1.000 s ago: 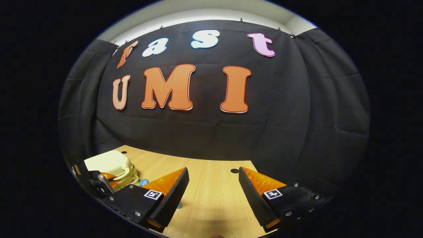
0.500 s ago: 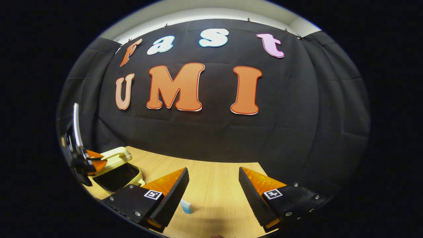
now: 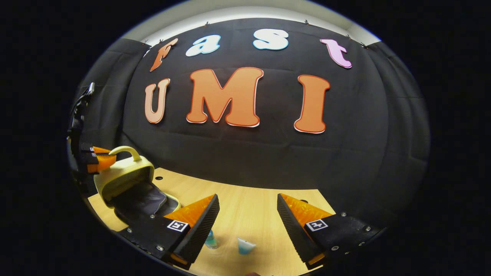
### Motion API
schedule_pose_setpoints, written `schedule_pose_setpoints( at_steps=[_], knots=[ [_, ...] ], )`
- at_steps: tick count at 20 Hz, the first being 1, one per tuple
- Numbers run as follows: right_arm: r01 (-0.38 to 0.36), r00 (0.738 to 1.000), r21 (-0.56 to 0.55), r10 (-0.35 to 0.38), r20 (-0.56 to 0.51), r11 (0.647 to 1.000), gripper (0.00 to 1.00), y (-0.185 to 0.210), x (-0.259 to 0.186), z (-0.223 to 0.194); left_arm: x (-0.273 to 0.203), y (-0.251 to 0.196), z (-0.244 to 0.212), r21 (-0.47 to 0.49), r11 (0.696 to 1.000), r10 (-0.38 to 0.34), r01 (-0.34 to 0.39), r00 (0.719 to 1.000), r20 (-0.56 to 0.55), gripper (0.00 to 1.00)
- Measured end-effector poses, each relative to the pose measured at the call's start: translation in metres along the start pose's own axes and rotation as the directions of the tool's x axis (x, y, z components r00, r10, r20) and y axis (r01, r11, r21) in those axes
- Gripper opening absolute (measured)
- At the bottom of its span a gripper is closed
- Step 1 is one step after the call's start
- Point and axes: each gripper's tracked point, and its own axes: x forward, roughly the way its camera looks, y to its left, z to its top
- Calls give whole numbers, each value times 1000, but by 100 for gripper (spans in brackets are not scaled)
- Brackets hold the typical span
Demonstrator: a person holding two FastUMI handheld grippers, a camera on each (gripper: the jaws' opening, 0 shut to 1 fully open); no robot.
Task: First open the suitcase, pack the skin care products into it, and then close the suitcase.
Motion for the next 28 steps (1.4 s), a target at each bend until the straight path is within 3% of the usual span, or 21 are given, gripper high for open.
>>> schedule_pose_setpoints(
  at_steps=[6, 14, 24, 26, 28],
  knots=[
    [-20, 1000, -24, 20, -16, 1000, 95, 40, 14, 5, 16, 111, -23, -74, 991, 108, -109, 994, -16, 3],
    [-27, 998, -54, 24, -64, 998, 95, 86, 28, 2, 43, 234, -121, -197, 954, 193, -224, 967, -167, 3],
    [9, 992, -68, -17, -125, 998, 95, 120, 36, -9, 97, 280, -270, -275, 923, 155, -270, 914, -375, 4],
    [19, 990, -54, -27, -141, 998, 95, 120, 36, -11, 102, 279, -296, -273, 917, 156, -291, 891, -426, 4],
    [28, 988, -52, -35, -147, 998, 95, 117, 34, -13, 110, 278, -315, -274, 904, 171, -327, 866, -470, 10]
  ],
)
